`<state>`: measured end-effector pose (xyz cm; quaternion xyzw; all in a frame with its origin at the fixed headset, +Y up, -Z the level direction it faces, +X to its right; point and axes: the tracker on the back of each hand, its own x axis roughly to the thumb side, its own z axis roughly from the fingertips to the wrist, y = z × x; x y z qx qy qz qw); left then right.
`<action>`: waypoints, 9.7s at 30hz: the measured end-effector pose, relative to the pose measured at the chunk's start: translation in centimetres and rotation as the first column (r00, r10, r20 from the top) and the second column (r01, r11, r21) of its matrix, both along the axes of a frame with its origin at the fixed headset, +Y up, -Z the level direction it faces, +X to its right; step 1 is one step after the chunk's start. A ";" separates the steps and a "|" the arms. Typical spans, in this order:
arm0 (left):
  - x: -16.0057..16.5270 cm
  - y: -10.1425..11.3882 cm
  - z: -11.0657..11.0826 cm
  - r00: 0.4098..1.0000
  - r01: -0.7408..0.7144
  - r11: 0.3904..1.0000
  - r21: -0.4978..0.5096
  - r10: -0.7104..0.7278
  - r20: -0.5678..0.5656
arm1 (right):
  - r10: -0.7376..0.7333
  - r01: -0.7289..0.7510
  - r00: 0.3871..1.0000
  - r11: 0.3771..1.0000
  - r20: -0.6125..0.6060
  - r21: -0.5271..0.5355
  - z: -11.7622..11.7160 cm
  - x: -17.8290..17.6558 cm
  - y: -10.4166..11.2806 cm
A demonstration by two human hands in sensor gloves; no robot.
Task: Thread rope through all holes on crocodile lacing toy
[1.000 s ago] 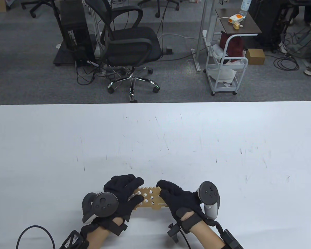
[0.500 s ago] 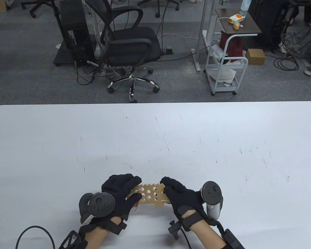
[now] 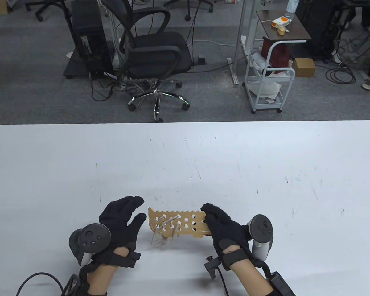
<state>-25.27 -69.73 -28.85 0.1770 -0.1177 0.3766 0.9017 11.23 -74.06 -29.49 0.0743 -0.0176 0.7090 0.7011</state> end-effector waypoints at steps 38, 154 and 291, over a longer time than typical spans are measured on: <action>5.2 -4.7 -1.4 0.825 0.002 0.854 -0.520 0.292 0.483 | -0.203 0.201 0.966 0.979 -0.162 -0.029 0.7 -1.6 0.4; -7.6 -4.1 -2.9 0.754 -0.656 0.730 -0.193 0.620 -0.216 | -0.138 0.158 0.968 0.984 0.211 -0.081 -2.7 6.1 -2.0; 1.8 -2.8 -1.0 0.649 -0.550 0.651 -0.524 0.728 0.223 | 0.052 -0.059 0.996 0.994 0.073 0.095 -0.2 0.8 0.9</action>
